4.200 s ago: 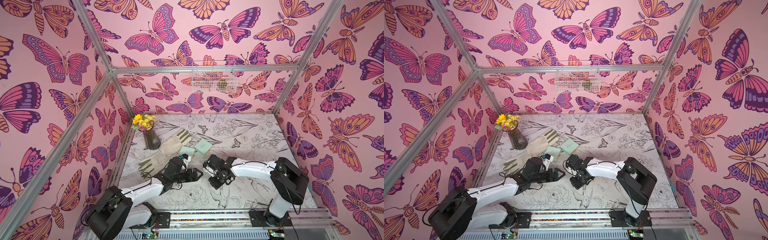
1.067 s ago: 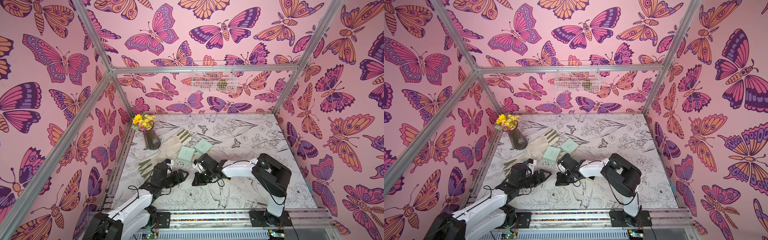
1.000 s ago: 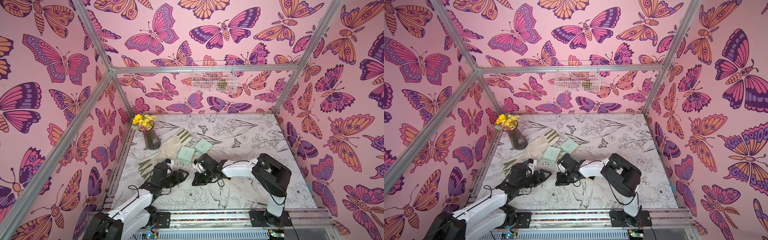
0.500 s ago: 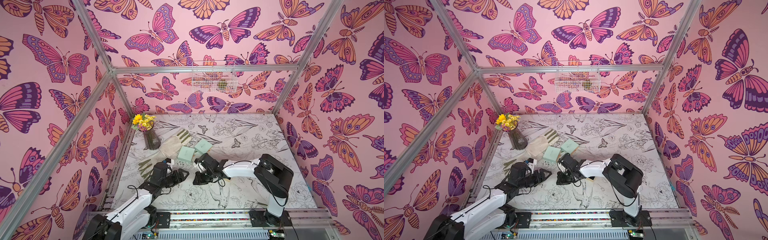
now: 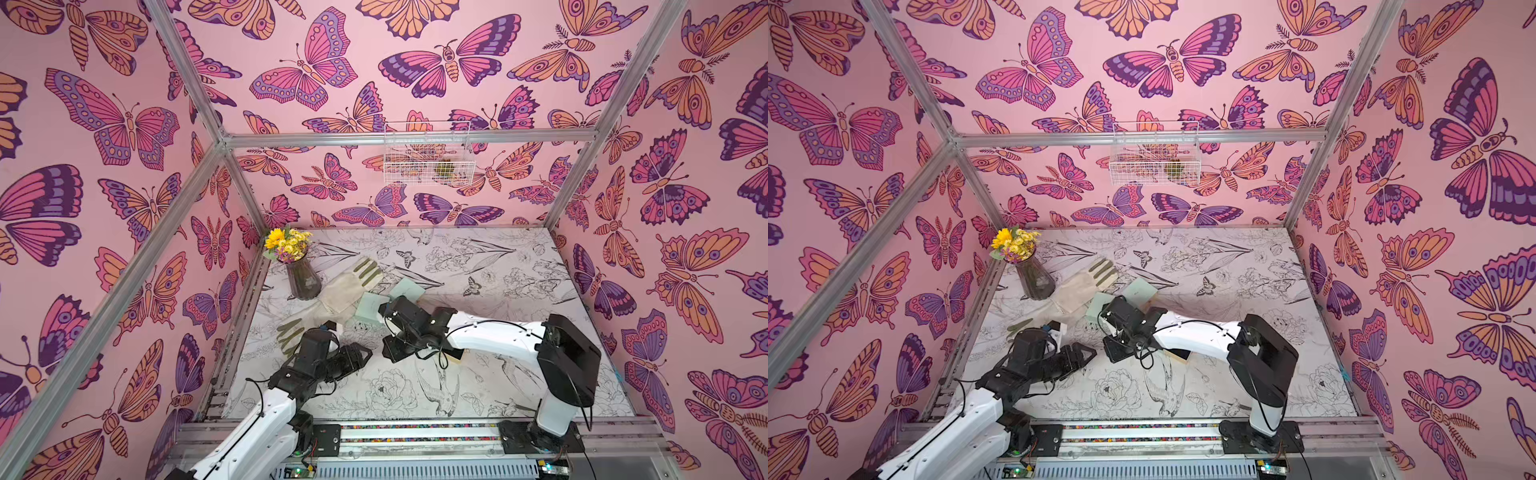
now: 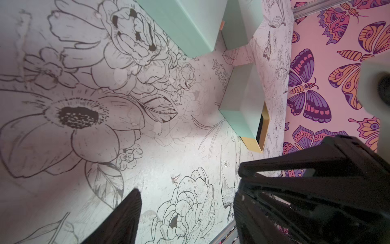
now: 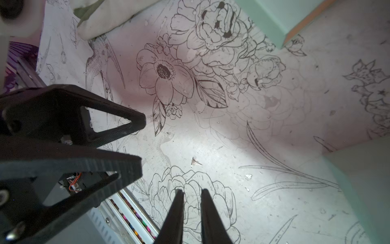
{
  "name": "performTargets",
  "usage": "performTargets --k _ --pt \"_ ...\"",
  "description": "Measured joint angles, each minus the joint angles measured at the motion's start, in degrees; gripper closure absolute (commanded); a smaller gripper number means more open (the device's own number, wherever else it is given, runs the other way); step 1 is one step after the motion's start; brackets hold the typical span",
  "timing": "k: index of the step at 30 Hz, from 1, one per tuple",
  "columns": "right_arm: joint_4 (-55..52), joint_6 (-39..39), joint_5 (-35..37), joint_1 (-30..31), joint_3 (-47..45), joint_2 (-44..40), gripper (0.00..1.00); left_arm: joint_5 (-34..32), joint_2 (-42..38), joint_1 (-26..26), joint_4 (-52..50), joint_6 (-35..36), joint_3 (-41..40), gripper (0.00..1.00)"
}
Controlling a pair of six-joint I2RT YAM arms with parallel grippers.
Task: Place the earrings into the drawer-style jewelry box
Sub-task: Pick up the earring from the center of the board.
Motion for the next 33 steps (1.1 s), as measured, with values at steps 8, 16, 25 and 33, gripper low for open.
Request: performTargets --k 8,16,25,33 --pt "-10.32 2.14 1.27 3.82 10.82 9.64 0.80 9.40 -2.67 10.23 8.76 -6.49 -8.39 0.29" --pt "-16.20 3.19 1.36 4.55 16.00 14.23 0.79 14.91 -8.09 16.55 11.08 -9.75 -10.99 0.29" --pt "-19.47 3.15 2.32 4.55 20.90 18.05 0.79 15.78 -8.85 17.22 11.08 -10.34 -11.65 0.29" --pt "-21.16 3.13 3.30 4.55 22.86 20.65 0.80 16.11 -8.79 17.22 11.08 -10.32 -11.65 0.29"
